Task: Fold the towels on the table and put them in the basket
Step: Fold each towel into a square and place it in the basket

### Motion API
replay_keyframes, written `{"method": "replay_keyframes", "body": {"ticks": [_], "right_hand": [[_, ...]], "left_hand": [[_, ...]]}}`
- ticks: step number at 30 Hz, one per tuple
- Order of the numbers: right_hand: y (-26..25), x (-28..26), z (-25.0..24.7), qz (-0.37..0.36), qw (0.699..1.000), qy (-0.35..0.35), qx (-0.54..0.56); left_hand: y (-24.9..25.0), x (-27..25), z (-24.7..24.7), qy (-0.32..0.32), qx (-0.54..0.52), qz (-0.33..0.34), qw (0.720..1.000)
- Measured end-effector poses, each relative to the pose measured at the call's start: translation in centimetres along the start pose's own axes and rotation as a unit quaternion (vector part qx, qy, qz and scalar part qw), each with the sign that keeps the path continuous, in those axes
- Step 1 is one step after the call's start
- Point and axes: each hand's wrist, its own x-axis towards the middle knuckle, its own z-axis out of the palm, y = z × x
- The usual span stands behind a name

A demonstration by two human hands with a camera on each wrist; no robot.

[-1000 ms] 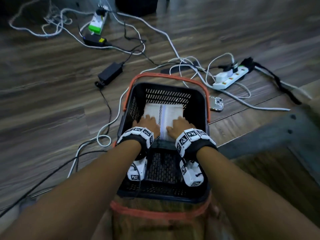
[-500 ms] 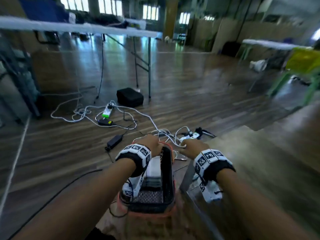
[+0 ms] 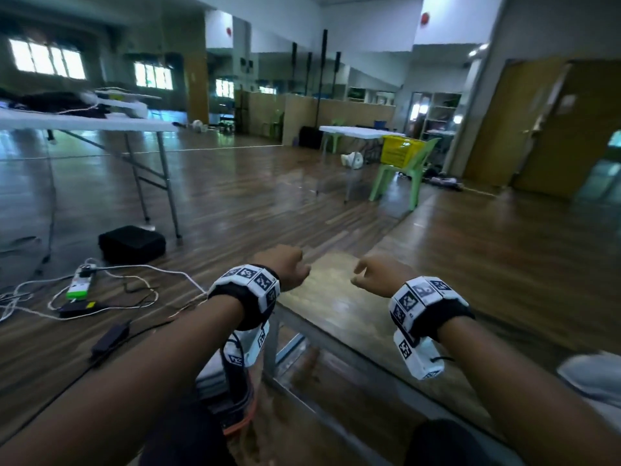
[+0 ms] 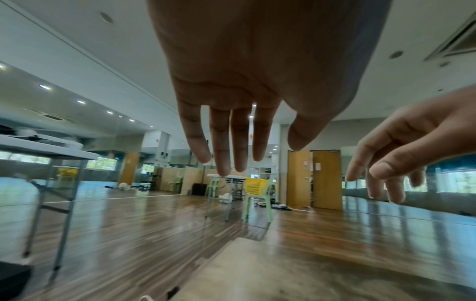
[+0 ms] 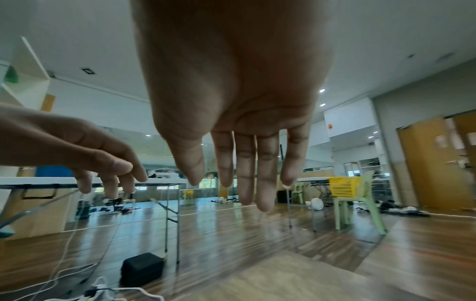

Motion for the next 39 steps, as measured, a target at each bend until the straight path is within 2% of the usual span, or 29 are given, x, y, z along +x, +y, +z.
{"method": "replay_keyframes", "body": {"ticks": [4,10,17,22,25,29,32,35,39], "right_hand": [[6.4,-2.9,0.1,0.062,0.998,0.011,0.015],[15.4,-11.0,0.3,0.183,0.981,0.022,0.063],[25.8,-21.4,3.7,0.346,0.935,0.025,0.077],[30.5,-26.2,7.5,0.429,0.9,0.009,0.084],[32.4,-27.6,9.8,0.44,0.896,-0.013,0.061],[34.0,-27.0,12.3,0.389,0.921,-0.018,0.028],[34.9,-25.6,14.2,0.35,0.937,-0.005,0.003],[35.4,-24.5,16.0,0.338,0.941,-0.004,-0.002],[35.3,-24.2,17.8,0.323,0.945,-0.01,-0.05]], "left_hand": [[6.1,2.0,1.3,-0.02,0.001,0.087,0.996],[17.6,4.8,5.1,-0.056,-0.032,0.228,0.972],[31.7,3.3,11.9,-0.144,-0.035,0.362,0.92],[37.8,1.6,17.4,-0.167,-0.027,0.417,0.893],[40.5,1.4,21.0,-0.194,-0.042,0.426,0.883],[42.7,1.8,24.8,-0.202,-0.022,0.444,0.873],[43.6,2.0,26.6,-0.194,0.012,0.456,0.869],[43.7,2.0,27.9,-0.182,0.045,0.467,0.864],[43.4,1.9,28.3,-0.144,0.037,0.468,0.871]]}}
